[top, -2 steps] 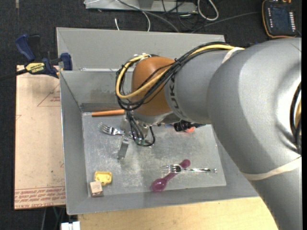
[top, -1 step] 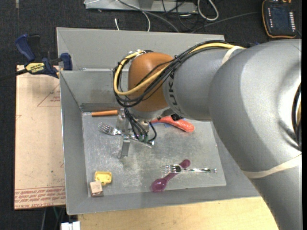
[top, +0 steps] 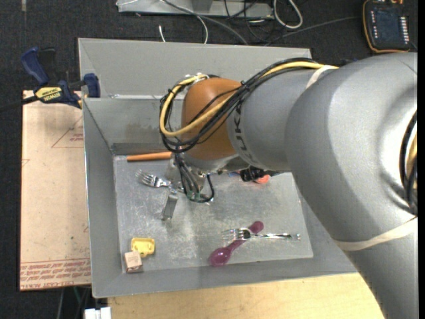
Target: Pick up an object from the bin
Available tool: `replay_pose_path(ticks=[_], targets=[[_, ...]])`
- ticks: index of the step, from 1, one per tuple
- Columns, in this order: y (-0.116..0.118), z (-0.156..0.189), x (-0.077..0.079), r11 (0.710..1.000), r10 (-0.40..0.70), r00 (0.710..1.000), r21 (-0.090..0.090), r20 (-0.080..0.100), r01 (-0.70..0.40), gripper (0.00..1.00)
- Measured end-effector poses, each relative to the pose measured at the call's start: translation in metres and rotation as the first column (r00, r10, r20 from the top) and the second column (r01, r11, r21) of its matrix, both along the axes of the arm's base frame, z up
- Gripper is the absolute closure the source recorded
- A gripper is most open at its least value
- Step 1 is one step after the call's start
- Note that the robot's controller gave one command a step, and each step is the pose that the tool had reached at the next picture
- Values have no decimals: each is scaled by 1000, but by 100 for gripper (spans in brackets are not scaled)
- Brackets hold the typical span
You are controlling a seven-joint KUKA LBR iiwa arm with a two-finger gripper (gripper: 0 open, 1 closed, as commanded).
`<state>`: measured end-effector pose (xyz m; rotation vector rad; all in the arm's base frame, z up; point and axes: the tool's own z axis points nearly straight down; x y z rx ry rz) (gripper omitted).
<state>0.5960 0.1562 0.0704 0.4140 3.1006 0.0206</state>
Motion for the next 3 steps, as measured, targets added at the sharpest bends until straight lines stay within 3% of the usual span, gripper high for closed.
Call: replay_pose_path(ticks=[1,2,3], targets=[[5,1,8,985,173,985,-5,-4,-173,100],[4,1,8,985,172,985,-5,-4,-172,100],[4,26,5,985,172,985,-5,-13,-172,100]])
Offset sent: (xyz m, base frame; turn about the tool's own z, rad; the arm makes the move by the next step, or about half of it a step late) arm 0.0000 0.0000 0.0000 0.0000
